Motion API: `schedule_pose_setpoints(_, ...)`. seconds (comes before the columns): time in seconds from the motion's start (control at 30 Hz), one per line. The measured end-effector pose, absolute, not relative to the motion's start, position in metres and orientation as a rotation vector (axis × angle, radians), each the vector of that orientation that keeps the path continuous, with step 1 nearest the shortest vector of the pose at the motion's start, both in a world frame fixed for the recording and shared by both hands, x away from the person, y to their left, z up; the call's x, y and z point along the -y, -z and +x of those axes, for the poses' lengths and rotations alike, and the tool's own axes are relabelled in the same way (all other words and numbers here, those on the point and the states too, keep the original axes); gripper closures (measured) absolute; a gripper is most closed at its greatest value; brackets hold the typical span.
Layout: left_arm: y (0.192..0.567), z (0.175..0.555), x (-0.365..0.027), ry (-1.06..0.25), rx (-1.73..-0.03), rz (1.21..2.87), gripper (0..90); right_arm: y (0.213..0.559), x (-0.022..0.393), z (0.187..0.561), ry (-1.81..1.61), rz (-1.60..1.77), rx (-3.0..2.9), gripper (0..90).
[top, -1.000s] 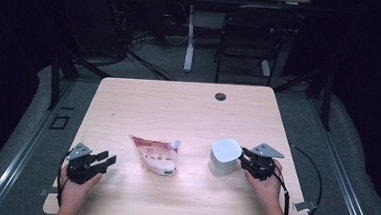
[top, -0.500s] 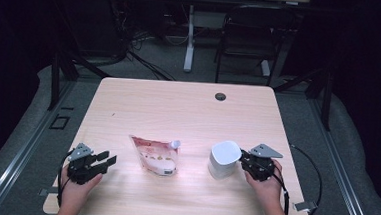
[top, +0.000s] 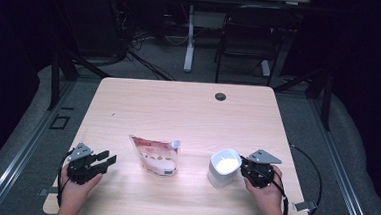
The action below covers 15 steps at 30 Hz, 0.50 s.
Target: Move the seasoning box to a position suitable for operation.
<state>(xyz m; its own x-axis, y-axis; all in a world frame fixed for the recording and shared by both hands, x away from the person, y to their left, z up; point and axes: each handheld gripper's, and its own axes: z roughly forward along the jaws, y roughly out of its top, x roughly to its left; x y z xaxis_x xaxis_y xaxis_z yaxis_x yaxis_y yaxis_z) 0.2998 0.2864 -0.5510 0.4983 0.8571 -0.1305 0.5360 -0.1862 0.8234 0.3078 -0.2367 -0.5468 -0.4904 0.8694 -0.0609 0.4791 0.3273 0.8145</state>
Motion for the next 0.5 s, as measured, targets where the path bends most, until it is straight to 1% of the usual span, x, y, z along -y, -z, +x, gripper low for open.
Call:
schedule_pose_setpoints(0.3, 0.552, 0.301, -0.286, -0.455, -1.154, 1.868, 59.2, 0.547, 0.234, 0.301, -1.028, 1.211, -2.081, 81.7)
schedule_pose_setpoints(0.5, 0.552, 0.3, -0.284, -0.452, -1.145, 1.877, 58.7, 0.547, 0.237, 0.295, -1.068, 1.201, -2.096, 77.6)
